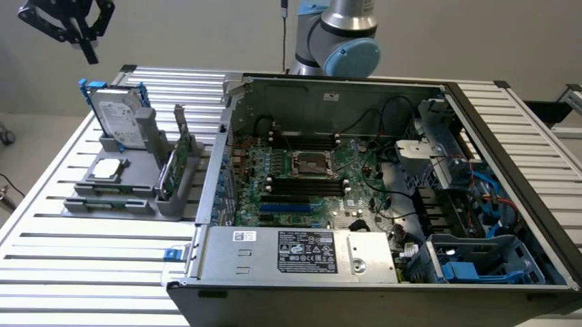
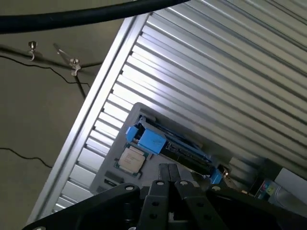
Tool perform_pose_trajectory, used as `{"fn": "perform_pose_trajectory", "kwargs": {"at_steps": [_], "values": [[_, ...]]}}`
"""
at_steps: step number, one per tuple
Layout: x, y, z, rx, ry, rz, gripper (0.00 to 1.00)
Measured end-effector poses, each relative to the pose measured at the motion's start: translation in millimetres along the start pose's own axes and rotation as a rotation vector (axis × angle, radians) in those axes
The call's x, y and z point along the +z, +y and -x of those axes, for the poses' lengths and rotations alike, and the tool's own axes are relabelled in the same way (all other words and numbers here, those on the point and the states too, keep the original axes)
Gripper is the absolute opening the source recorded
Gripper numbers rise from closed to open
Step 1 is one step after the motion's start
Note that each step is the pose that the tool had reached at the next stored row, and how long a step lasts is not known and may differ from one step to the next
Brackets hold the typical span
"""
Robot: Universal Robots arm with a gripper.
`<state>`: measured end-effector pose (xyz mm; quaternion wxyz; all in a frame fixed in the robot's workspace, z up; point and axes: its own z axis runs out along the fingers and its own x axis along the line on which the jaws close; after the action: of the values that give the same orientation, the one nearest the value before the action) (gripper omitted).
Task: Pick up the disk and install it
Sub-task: 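Pick up the disk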
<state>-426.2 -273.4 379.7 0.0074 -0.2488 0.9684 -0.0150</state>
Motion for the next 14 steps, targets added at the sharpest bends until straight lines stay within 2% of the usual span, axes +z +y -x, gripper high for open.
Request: {"fn": "perform_pose_trajectory", "kwargs": {"at_steps": [5, 14], "values": [[2.8, 0.1, -0.1, -0.088, -0.0028, 0.0006, 0.11], [5.6, 0.6, -0.7, -0.201, -0.0065, 0.0017, 0.11]]}}
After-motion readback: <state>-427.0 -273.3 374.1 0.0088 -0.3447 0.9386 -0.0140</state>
